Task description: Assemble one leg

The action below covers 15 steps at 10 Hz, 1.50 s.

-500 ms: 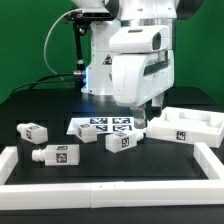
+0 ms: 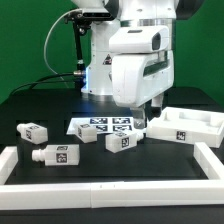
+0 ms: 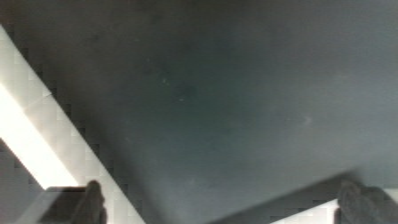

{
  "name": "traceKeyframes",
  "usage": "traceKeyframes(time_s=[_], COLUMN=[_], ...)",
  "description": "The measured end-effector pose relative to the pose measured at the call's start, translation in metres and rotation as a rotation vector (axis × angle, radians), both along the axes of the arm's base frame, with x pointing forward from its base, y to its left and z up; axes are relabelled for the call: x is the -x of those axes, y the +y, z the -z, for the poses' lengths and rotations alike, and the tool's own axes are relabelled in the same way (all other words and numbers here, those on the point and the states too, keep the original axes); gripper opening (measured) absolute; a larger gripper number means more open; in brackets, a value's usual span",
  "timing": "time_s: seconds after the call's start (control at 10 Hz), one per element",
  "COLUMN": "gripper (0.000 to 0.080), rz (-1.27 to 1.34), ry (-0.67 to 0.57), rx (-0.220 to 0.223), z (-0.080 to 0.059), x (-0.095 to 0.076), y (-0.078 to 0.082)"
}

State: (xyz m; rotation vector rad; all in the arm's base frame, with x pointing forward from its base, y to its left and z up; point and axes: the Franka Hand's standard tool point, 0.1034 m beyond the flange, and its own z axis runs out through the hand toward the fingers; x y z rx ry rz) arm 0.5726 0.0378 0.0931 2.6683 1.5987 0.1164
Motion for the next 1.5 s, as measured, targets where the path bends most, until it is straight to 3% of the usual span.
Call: traceKeyframes(time_s=[0.1, 0.4, 0.9, 1.2, 1.5], gripper=[0.065, 0.065, 0.065, 0.065, 0.065], rz=[-0.019, -0.092, -0.125, -0.264, -0.265], ry=[-0.008, -0.064, -0.073, -0.045, -0.04], rx=[0.002, 0.013, 0.018, 0.052, 0.052], z=[0.004, 0.019, 0.023, 0.02, 0.022], x=[0.005, 0.048, 0.053, 0.076, 0.077], y=[-0.003, -0.006, -0.009, -0.017, -0.02])
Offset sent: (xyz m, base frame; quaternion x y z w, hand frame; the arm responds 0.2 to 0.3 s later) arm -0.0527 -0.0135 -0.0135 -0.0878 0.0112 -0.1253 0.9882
